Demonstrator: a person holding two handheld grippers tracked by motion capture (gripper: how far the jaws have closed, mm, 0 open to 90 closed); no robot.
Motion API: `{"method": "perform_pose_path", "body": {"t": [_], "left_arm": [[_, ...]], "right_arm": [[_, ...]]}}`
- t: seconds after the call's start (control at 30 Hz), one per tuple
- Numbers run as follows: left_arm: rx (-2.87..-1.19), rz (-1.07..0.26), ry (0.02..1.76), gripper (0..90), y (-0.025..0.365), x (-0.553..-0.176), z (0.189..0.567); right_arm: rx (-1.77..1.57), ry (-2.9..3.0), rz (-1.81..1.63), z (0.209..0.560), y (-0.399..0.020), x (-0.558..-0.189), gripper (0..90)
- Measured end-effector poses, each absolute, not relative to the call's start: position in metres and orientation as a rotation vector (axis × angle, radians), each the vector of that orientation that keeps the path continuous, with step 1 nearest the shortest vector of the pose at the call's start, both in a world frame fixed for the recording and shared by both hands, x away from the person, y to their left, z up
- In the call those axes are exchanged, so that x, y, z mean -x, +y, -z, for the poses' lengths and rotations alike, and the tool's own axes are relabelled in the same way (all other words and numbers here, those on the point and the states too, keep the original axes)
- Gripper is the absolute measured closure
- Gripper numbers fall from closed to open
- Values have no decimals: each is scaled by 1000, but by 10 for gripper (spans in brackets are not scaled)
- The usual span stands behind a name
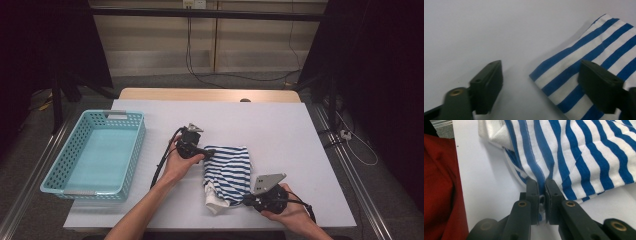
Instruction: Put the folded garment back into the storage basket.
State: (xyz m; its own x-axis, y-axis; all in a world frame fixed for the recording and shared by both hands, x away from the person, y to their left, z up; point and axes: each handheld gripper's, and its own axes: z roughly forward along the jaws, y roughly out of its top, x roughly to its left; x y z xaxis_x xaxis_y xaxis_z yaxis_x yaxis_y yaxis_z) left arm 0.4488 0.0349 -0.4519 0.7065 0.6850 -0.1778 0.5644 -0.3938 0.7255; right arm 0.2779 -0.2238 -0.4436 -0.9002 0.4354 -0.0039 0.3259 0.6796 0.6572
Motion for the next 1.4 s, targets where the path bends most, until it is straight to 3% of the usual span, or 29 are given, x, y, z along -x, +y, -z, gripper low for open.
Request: {"method": "perform_pose_path", "body": {"t": [0.3,0.63,0.7,0.73,1.0,1.2,1.4], "left_arm": [[-2165,-233,939,429,33,-447,454],[-2198,-244,892,522,32,-444,454],[-2192,-230,886,550,32,-442,455],[-2192,-230,886,604,32,-442,455],[-2175,-197,904,637,33,-440,454],[-2164,-137,899,800,32,-438,455],[-2163,-140,892,838,31,-438,454]], "right_arm": [[-622,2733,-1035,444,-224,-279,838],[-629,2734,-1035,444,-225,-279,837],[-632,2733,-1034,444,-224,-279,837],[-632,2733,-1034,444,-224,-279,837],[-632,2730,-1039,444,-224,-278,837],[-613,2726,-1014,444,-224,-277,836],[-631,2728,-1044,444,-225,-278,841]]}}
